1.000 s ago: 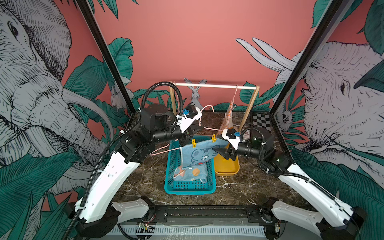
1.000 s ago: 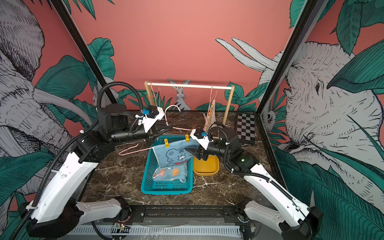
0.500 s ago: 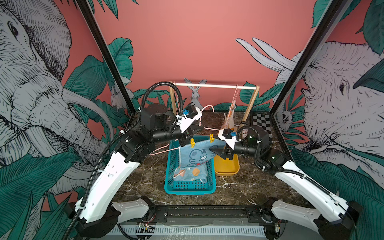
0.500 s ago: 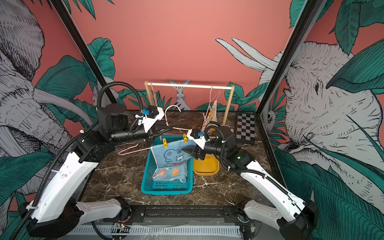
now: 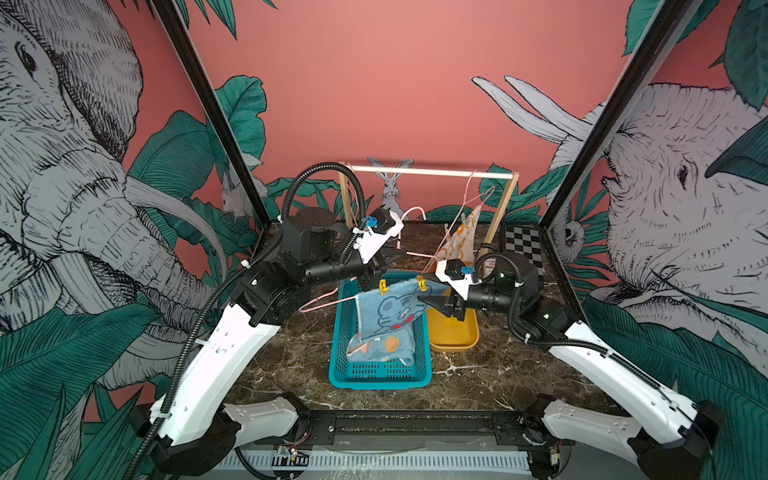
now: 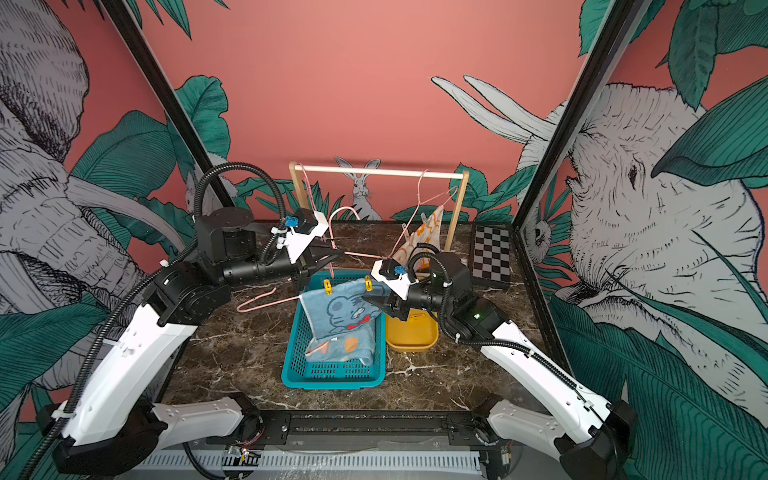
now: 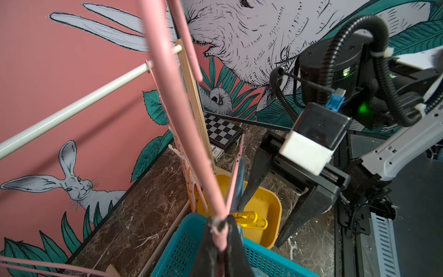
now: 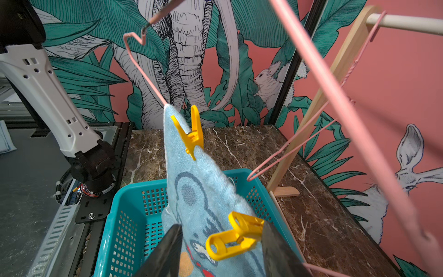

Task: Remove the clothespins securing towels to the hanger
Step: Remove the clothespin from the hanger.

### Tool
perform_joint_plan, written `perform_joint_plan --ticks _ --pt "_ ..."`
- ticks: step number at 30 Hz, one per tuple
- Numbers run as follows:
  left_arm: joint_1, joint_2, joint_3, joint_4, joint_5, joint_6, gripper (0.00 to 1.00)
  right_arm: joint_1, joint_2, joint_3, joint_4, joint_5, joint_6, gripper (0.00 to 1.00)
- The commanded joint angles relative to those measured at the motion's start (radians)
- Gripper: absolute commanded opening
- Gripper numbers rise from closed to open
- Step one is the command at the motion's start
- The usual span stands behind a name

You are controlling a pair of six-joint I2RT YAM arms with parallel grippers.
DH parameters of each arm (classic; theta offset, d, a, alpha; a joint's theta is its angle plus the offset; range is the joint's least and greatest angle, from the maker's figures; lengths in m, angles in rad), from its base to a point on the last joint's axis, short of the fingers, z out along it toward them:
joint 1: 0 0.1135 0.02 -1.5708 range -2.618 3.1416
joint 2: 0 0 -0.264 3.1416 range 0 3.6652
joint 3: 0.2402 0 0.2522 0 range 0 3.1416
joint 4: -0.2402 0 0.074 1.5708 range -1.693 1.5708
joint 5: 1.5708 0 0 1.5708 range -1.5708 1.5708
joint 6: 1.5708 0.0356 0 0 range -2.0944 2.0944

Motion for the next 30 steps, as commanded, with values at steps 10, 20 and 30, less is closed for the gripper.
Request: perform_joint_plan --ticks 10,20,30 --pt "0.000 -0.014 0.023 0.014 0.102 0.004 0.00 0.014 0.001 0.034 0.018 0.049 -0.078 0.52" --pt "0.000 -0.002 0.033 -0.010 0.108 0.005 0.00 0.017 0.006 0.068 -0.020 0.016 -0.118 0.45" --pt "0.000 -0.003 0.038 -0.019 0.105 -0.001 0.00 0.019 0.005 0.077 -0.059 -0.027 -0.144 0.35"
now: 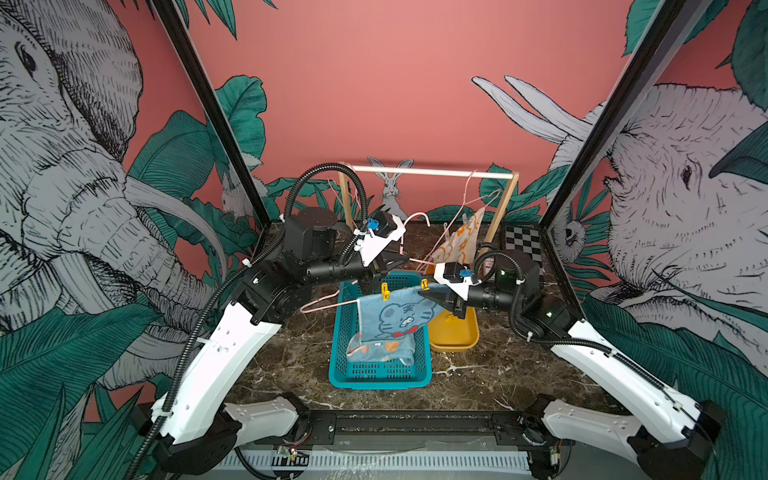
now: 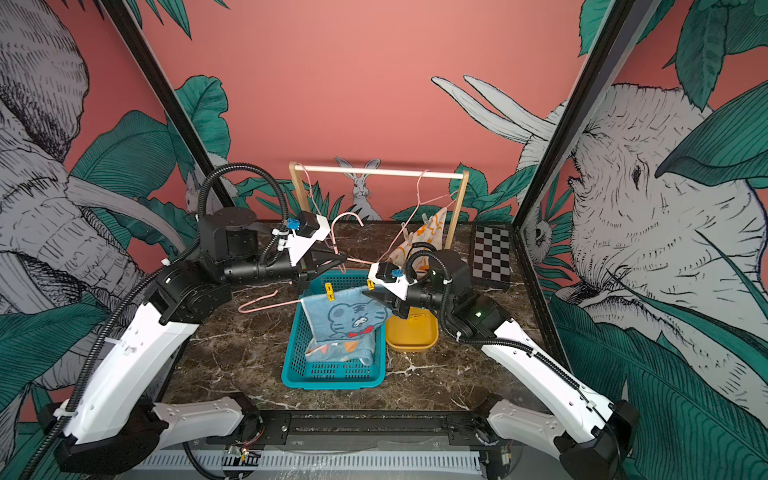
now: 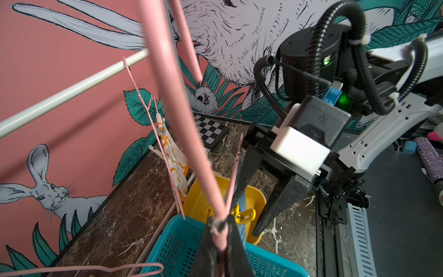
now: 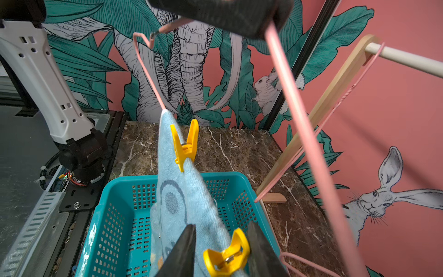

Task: Remove the clothespins securing towels to the hanger
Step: Remove the clothespin from the hanger.

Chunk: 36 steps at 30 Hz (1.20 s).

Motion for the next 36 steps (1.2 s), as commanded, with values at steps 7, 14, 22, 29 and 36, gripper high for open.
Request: perform_joint_plan --ticks 7,14,22,29,36 --pt "0.000 -0.001 0.047 -0.005 0.029 0.001 0.00 0.006 0.002 0.027 -0.007 -0.035 -0.041 0.34" --pt "0.000 0.001 0.046 -0.009 0.024 0.000 0.00 0.006 -0.002 0.026 0.001 -0.015 -0.046 0.28" --pt "0.000 0.003 0.048 -0.009 0.022 0.001 0.00 0.006 -0.005 0.031 0.003 -0.010 -0.046 0.13" --pt "0.000 0.007 0.048 -0.005 0.021 0.003 0.00 0.006 -0.001 0.037 -0.008 -0.005 -0.045 0.07" --pt "0.000 0.010 0.047 -0.006 0.018 0.003 0.00 0.006 -0.008 0.037 0.016 0.018 -0.031 0.08"
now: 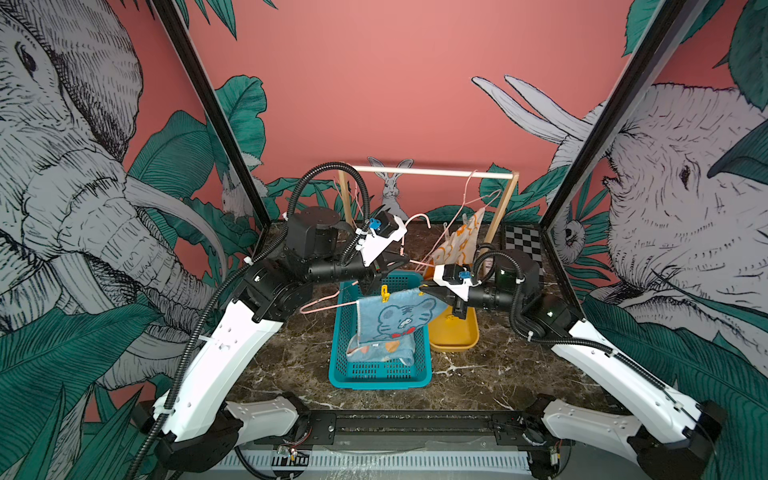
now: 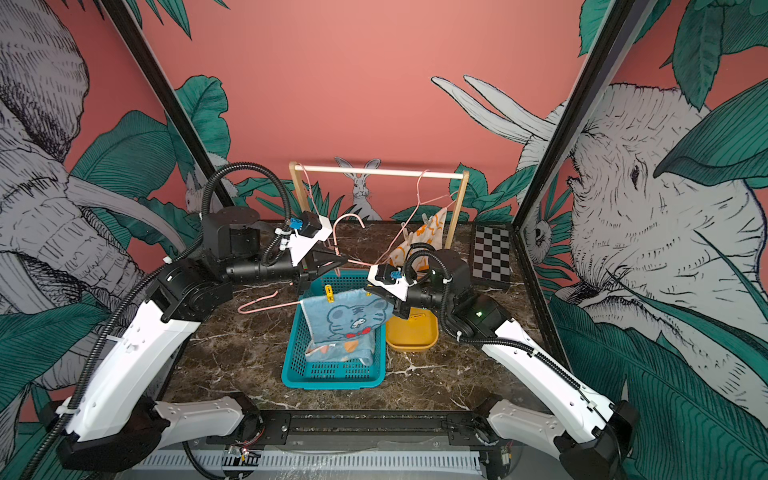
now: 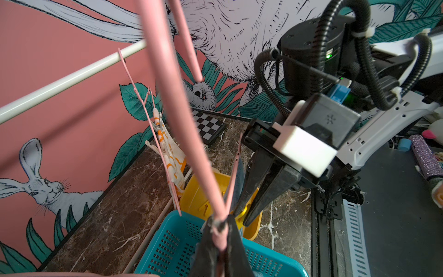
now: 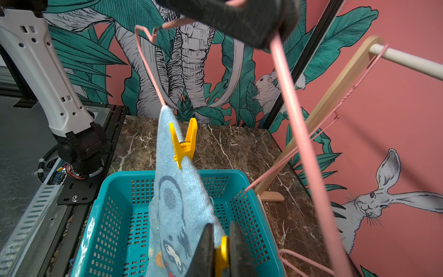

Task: Remove the clothespins securing towels to the hanger
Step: Remove the clothespin from the hanger.

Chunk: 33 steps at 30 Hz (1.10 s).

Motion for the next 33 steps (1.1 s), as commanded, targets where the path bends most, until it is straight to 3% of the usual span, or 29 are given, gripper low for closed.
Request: perform_joint_plan --ticks 1,22,33 --pt "0.000 -0.003 0.032 0.023 0.013 0.006 0.00 0.006 -0.010 0.025 0.038 0.007 0.000 0.08" --pt "0.000 0.008 0.025 0.023 -0.032 0.006 0.00 0.006 -0.032 0.026 0.076 -0.027 0.055 0.08" --pt "0.000 0.010 0.014 0.051 -0.137 -0.017 0.00 0.006 -0.068 -0.001 0.116 -0.020 0.096 0.09"
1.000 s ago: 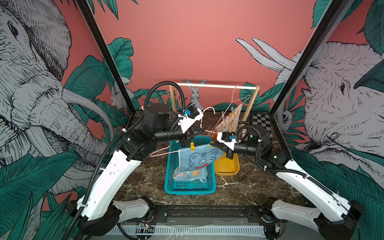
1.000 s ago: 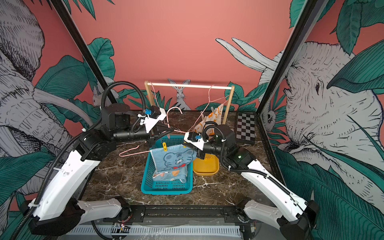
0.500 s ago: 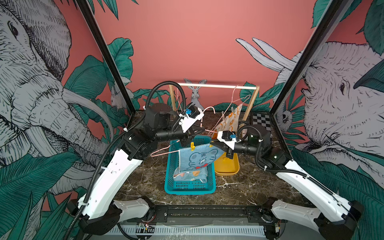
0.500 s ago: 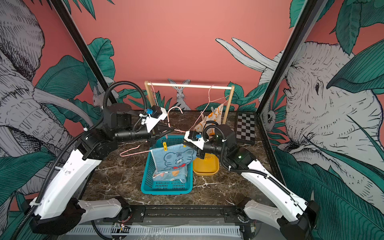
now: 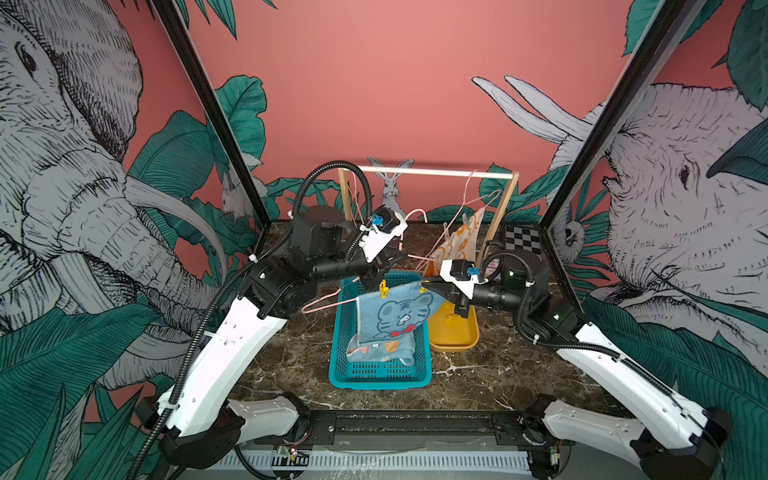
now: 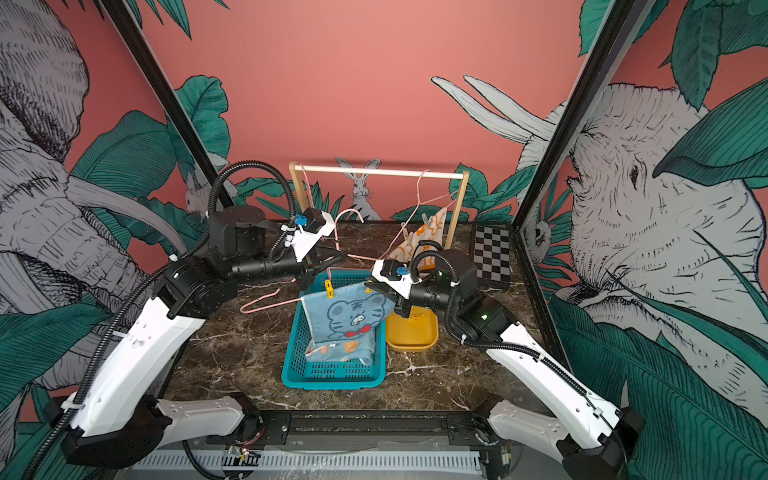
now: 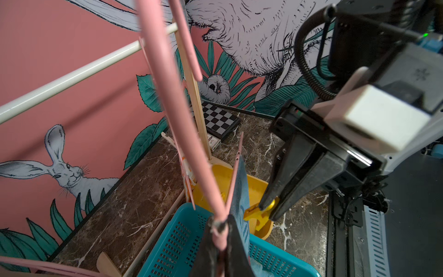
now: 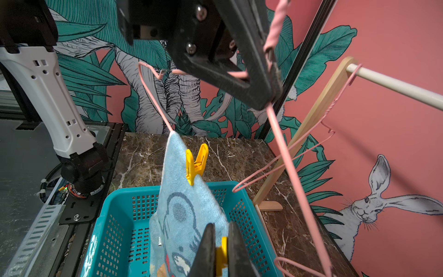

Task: Remove the clothespins securing towels to the hanger
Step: Remove the clothespin from the hanger, then place the clothespin in the storage box.

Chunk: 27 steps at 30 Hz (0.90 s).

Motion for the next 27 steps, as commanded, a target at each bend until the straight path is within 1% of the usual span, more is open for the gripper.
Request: perform_joint_plan --ticks 1,6,12,17,22,27 --pt "0.000 -0.010 0.016 0.040 -0.042 -0.008 0.00 0.007 -0.032 -0.004 0.061 -0.012 0.023 0.09" --pt "0.000 -0.032 -0.006 0.054 -0.092 -0.006 0.00 0.006 -0.070 -0.033 0.060 0.054 0.039 0.09" --pt "0.000 -0.060 -0.010 0.051 -0.083 0.001 0.00 0.001 -0.133 -0.087 0.020 0.169 0.054 0.09" --pt "0.000 -0.083 -0.018 0.050 -0.095 0.002 0.00 -0.017 -0.167 -0.135 -0.021 0.241 0.080 0.09" --pt "0.000 -0.104 -0.020 0.054 -0.102 0.003 0.00 -0.050 -0.194 -0.208 -0.039 0.297 0.129 0.09" --pt "0.000 -0.110 -0.017 0.043 -0.117 0.007 0.00 -0.089 -0.231 -0.315 -0.006 0.337 0.214 0.08"
